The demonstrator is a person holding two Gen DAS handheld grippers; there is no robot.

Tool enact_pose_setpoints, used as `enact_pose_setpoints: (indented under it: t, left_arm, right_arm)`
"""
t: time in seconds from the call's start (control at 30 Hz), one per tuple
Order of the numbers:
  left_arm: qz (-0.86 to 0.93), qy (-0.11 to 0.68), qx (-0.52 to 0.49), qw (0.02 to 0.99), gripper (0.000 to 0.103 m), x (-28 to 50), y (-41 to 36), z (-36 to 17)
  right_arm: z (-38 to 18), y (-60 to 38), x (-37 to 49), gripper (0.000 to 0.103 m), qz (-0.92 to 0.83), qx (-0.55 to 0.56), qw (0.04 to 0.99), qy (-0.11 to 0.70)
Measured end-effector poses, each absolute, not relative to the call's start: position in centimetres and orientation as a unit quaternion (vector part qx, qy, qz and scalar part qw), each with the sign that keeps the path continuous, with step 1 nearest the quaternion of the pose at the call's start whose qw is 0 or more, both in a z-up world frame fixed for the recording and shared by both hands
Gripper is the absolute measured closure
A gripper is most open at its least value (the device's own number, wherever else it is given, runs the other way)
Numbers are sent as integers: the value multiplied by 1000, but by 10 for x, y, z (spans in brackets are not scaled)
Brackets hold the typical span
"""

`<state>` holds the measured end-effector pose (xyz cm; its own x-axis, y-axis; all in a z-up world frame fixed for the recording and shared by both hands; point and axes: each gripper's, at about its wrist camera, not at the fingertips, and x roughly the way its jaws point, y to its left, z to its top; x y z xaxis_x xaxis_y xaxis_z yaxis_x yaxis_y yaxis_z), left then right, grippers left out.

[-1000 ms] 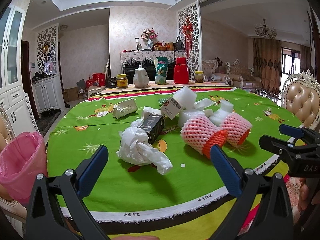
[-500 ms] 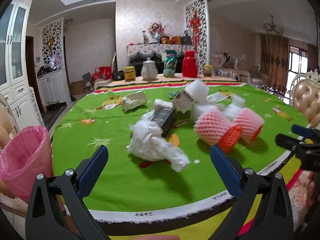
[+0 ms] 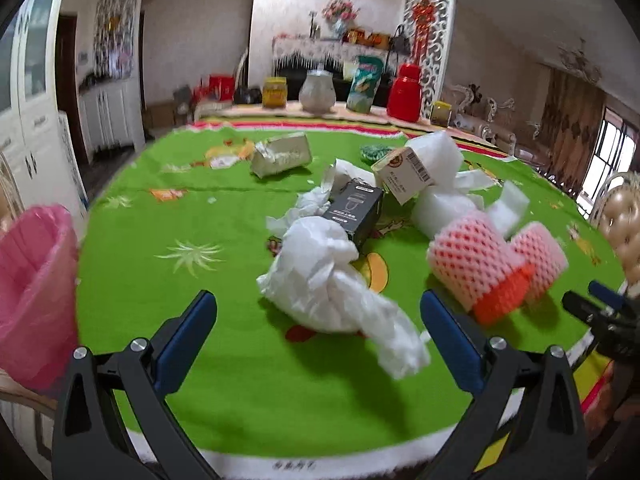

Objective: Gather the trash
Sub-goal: 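Grasp the white plastic bag with the left tool while the right tool grasps a pink foam net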

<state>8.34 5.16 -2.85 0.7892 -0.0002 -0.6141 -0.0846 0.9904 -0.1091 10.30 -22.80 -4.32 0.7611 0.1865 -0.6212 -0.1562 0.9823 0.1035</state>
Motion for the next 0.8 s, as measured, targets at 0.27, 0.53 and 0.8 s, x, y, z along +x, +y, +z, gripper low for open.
enact_pose_setpoints:
  t: [0.27, 0.53, 0.8]
  left_arm:
    - [31, 382, -46, 922, 5, 140, 41, -45]
    - [25, 403, -47, 914, 44, 158, 42, -66]
    - [-9, 381, -70, 922, 59, 138, 57, -62]
  right_arm:
    - [-47, -232, 152, 7, 80, 15, 927, 367]
    - [-57, -219, 168, 31, 104, 19, 918, 381]
    - [-55, -218, 147, 64, 112, 39, 924, 364]
